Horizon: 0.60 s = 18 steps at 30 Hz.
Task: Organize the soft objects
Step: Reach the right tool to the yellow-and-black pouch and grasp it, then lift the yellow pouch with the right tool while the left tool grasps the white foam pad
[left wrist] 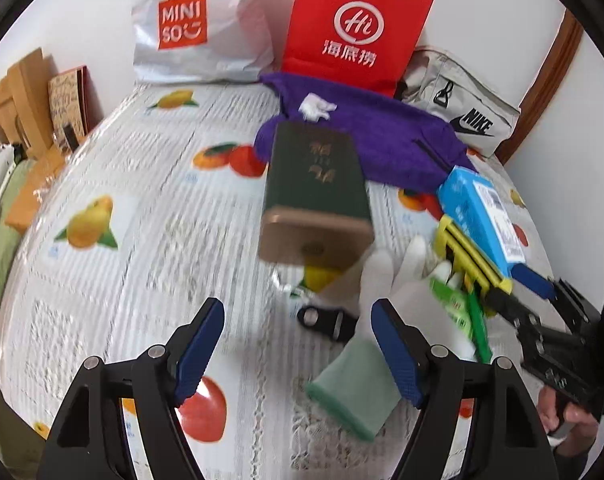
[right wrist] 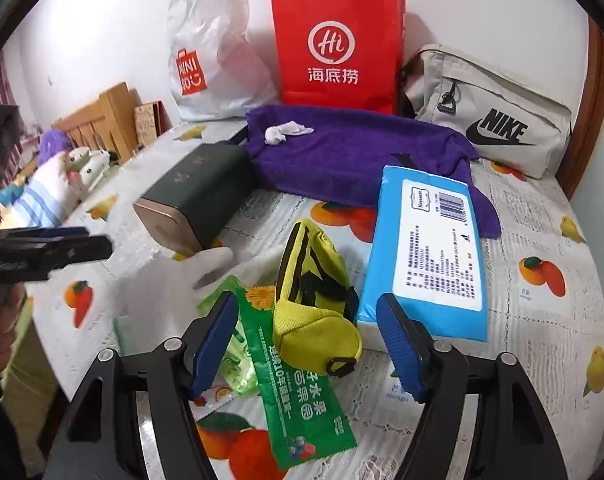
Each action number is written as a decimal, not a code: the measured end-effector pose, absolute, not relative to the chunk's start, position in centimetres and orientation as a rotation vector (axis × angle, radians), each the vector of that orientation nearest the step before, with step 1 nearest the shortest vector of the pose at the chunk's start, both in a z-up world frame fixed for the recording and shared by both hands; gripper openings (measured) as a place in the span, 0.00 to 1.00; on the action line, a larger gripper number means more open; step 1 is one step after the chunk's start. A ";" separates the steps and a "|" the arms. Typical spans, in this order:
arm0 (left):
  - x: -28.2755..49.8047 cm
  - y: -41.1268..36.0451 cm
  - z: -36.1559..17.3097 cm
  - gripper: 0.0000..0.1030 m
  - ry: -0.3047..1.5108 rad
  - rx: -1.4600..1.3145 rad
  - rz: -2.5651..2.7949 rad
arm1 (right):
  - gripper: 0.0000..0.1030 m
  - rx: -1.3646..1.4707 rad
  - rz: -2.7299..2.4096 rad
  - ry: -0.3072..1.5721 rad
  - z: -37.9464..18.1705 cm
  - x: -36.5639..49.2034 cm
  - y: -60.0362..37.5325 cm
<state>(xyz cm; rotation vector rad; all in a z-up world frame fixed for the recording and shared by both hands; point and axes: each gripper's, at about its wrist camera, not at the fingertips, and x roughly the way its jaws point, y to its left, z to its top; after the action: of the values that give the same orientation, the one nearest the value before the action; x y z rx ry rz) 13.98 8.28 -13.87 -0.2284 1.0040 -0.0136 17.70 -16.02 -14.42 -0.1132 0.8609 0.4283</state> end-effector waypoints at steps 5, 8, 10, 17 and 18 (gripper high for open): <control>13.4 8.8 -15.3 0.72 1.033 -0.253 -0.017 | 0.49 -0.223 0.369 0.841 -15.4 18.1 -14.6; 13.3 8.7 -15.5 0.72 1.032 -0.254 -0.030 | 0.29 -0.259 0.379 0.847 -15.5 18.0 -14.1; 13.2 8.6 -15.5 0.72 1.028 -0.253 -0.039 | 0.27 -0.258 0.385 0.839 -15.4 17.9 -14.2; 12.7 7.8 -15.4 0.72 1.026 -0.255 -0.072 | 0.26 -0.104 0.462 0.778 -12.3 16.7 -15.8; 12.6 7.7 -15.3 0.74 1.022 -0.256 -0.083 | 0.26 -0.094 0.468 0.768 -11.8 16.4 -15.9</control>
<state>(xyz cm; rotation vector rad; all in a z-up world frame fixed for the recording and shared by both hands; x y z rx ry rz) 12.56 7.66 -15.32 -0.2558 1.0219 -0.0833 16.41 -15.94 -11.80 -0.0944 0.7677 0.4680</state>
